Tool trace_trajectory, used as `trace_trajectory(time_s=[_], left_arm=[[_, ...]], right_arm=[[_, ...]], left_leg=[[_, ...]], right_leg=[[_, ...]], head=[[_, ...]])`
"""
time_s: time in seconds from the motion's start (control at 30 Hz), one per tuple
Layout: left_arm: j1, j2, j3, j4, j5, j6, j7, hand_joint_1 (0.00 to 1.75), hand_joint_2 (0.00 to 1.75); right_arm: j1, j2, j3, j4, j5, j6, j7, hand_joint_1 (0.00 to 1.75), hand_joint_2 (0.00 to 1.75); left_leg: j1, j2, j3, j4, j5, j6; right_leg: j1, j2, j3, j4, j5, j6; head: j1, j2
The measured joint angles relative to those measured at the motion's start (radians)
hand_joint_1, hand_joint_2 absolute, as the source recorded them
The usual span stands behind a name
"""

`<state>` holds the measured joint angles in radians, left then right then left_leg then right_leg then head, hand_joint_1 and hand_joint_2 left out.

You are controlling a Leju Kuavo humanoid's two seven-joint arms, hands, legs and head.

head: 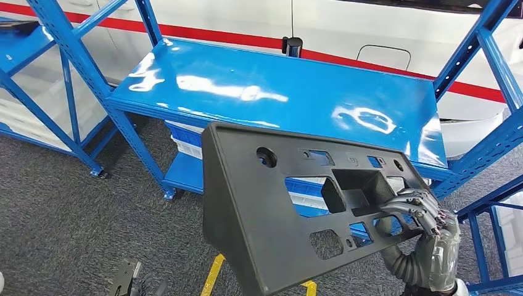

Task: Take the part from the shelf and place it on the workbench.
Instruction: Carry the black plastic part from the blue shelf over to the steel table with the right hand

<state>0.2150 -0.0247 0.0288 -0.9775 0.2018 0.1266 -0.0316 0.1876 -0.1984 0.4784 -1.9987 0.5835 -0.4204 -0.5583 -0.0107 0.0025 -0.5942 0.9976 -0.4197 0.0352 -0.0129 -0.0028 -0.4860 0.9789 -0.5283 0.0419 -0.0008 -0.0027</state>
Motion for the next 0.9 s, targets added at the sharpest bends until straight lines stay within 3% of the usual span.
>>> trace_trajectory(time_s=[0.1, 0.13, 0.2, 0.27, 0.3, 0.33, 0.37, 0.43, 0.5, 0.57, 0.63, 0.67, 0.73, 0.77, 0.8, 0.83, 0.9], left_arm=[[-0.005, 0.004, -0.001, 0.012, 0.021, 0.011, -0.012, 0.00, 1.75], [-0.005, 0.006, -0.003, 0.015, 0.026, 0.012, -0.015, 0.00, 1.75], [-0.006, 0.011, -0.007, 0.022, 0.032, 0.013, -0.018, 0.00, 1.75], [-0.007, 0.015, -0.012, 0.030, 0.036, 0.014, -0.020, 0.00, 1.75], [-0.007, 0.018, -0.014, 0.033, 0.038, 0.014, -0.020, 0.00, 1.75], [-0.007, 0.020, -0.016, 0.036, 0.040, 0.014, -0.021, 0.00, 1.75], [-0.007, 0.022, -0.018, 0.038, 0.041, 0.014, -0.022, 0.00, 1.75], [-0.011, 0.027, -0.023, 0.042, 0.042, 0.014, -0.023, 0.00, 1.75], [-0.015, 0.031, -0.029, 0.045, 0.045, 0.015, -0.024, 0.00, 1.75], [-0.017, 0.035, -0.035, 0.048, 0.050, 0.020, -0.026, 0.00, 1.75], [-0.019, 0.041, -0.047, 0.051, 0.054, 0.025, -0.028, 0.00, 1.75], [-0.022, 0.045, -0.053, 0.053, 0.055, 0.026, -0.029, 0.00, 1.75], [-0.025, 0.052, -0.061, 0.056, 0.058, 0.027, -0.031, 0.00, 1.75], [-0.025, 0.055, -0.066, 0.058, 0.058, 0.027, -0.032, 0.00, 1.75], [-0.025, 0.058, -0.071, 0.060, 0.059, 0.027, -0.033, 0.00, 1.75], [-0.025, 0.061, -0.077, 0.062, 0.059, 0.027, -0.034, 0.00, 1.75], [-0.024, 0.065, -0.085, 0.065, 0.059, 0.026, -0.035, 0.00, 1.75]], right_arm=[[-0.014, -0.012, 0.004, 0.015, -0.024, -0.013, 0.000, 1.75, 1.75], [-0.020, -0.015, 0.007, 0.020, -0.030, -0.016, 0.000, 1.75, 1.75], [-0.030, -0.019, 0.012, 0.029, -0.039, -0.021, 0.000, 1.75, 1.75], [-0.033, -0.024, 0.015, 0.038, -0.046, -0.026, 0.000, 1.75, 1.75], [-0.033, -0.026, 0.015, 0.042, -0.049, -0.029, 0.000, 1.75, 1.75], [-0.033, -0.029, 0.016, 0.045, -0.051, -0.033, 0.000, 1.75, 1.75], [-0.033, -0.031, 0.016, 0.048, -0.053, -0.035, 0.000, 1.75, 1.75], [-0.034, -0.033, 0.016, 0.052, -0.054, -0.039, 0.000, 1.75, 1.75], [-0.035, -0.036, 0.016, 0.054, -0.055, -0.045, 0.000, 1.75, 1.75], [-0.036, -0.040, 0.018, 0.055, -0.057, -0.058, 0.000, 1.75, 1.75], [-0.034, -0.044, 0.019, 0.055, -0.058, -0.076, 0.000, 1.75, 1.75], [-0.033, -0.047, 0.019, 0.055, -0.059, -0.085, 0.000, 1.75, 1.75], [-0.029, -0.052, 0.019, 0.055, -0.056, -0.100, 0.002, 1.75, 1.75], [-0.025, -0.053, 0.018, 0.055, -0.054, -0.106, 0.003, 1.75, 1.75], [-0.021, -0.054, 0.018, 0.055, -0.053, -0.111, 0.005, 1.75, 1.75], [-0.017, -0.055, 0.018, 0.055, -0.051, -0.116, 0.007, 1.75, 1.75], [-0.011, -0.057, 0.016, 0.055, -0.049, -0.124, 0.009, 1.75, 1.75]], left_leg=[[0.005, -0.001, -0.009, 0.007, 0.000, -0.020], [0.008, -0.003, -0.019, 0.028, -0.023, -0.026], [0.013, -0.005, -0.057, 0.129, -0.104, -0.039], [0.019, -0.005, -0.095, 0.255, -0.173, -0.048], [0.021, -0.005, -0.095, 0.281, -0.181, -0.051], [0.024, -0.005, -0.076, 0.268, -0.172, -0.051], [0.026, -0.005, -0.037, 0.216, -0.148, -0.051], [0.027, -0.006, 0.057, 0.071, -0.104, -0.046], [0.023, -0.007, 0.097, -0.005, -0.088, -0.036], [0.016, -0.007, 0.089, -0.009, -0.080, -0.020], [0.014, -0.003, 0.078, -0.015, -0.062, -0.001], [0.014, -0.001, 0.070, -0.018, -0.053, 0.009], [0.012, 0.002, 0.048, -0.018, -0.036, 0.020], [0.011, 0.003, 0.036, -0.018, -0.028, 0.022], [0.009, 0.003, 0.023, -0.017, -0.019, 0.022], [0.008, 0.004, 0.011, -0.016, -0.010, 0.021], [0.007, 0.004, -0.011, -0.013, 0.006, 0.016]], right_leg=[[-0.003, 0.000, -0.007, -0.001, 0.018, -0.025], [-0.007, -0.001, -0.010, -0.003, 0.026, -0.034], [-0.010, -0.002, -0.022, -0.003, 0.041, -0.045], [-0.009, -0.003, -0.040, 0.001, 0.053, -0.046], [-0.009, -0.003, -0.048, 0.003, 0.058, -0.044], [-0.009, -0.003, -0.055, 0.005, 0.062, -0.042], [-0.010, -0.003, -0.060, 0.007, 0.065, -0.039], [-0.007, -0.003, -0.067, 0.010, 0.072, -0.032], [-0.004, -0.003, -0.074, 0.012, 0.080, -0.019], [-0.002, -0.003, -0.082, 0.011, 0.091, -0.003], [-0.004, -0.002, -0.098, 0.032, 0.074, 0.003], [-0.005, -0.001, -0.114, 0.066, 0.045, 0.000], [-0.006, 0.000, -0.155, 0.183, -0.039, -0.013], [-0.006, 0.000, -0.170, 0.244, -0.071, -0.015], [-0.006, 0.000, -0.173, 0.284, -0.085, -0.010], [-0.006, 0.000, -0.158, 0.290, -0.079, -0.002], [-0.006, -0.001, -0.080, 0.200, -0.039, 0.017]], head=[[-0.001, 0.000], [-0.002, 0.000], [-0.005, 0.000], [-0.005, 0.000], [-0.006, 0.000], [-0.006, 0.000], [-0.006, 0.000], [-0.006, 0.000], [-0.005, 0.000], [-0.004, 0.000], [-0.003, 0.000], [-0.002, 0.000], [0.002, 0.000], [0.003, 0.000], [0.003, 0.000], [0.003, 0.000], [0.003, 0.000]])
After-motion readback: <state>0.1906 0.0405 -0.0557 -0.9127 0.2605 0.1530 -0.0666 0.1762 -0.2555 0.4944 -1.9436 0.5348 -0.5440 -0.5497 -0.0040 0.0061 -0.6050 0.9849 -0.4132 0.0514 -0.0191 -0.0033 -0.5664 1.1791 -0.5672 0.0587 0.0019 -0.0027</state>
